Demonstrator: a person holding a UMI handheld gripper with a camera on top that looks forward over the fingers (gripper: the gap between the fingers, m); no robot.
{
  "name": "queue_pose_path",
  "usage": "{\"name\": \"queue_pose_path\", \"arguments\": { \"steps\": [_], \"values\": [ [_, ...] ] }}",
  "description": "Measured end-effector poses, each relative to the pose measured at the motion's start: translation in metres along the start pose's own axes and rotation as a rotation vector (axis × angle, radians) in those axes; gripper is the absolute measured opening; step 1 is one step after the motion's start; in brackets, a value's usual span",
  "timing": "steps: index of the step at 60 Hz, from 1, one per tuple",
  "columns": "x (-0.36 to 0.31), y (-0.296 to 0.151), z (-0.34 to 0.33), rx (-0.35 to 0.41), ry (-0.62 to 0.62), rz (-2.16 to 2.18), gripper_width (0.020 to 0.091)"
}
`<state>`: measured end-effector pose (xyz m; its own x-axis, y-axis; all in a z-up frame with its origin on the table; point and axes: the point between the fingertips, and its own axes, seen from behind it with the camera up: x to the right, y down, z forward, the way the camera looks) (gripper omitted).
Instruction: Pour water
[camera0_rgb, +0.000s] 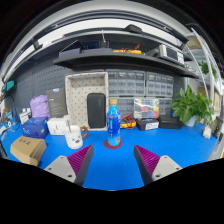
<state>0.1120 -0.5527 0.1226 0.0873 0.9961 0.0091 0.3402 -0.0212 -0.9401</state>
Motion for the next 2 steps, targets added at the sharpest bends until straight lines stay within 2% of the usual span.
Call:
{"name": "queue_pose_path", "arguments": {
  "steps": [2],
  "values": [
    [-0.0004, -0.0008, -0.0008, 0.003, -0.002, 0.001, 0.0831]
  ]
}}
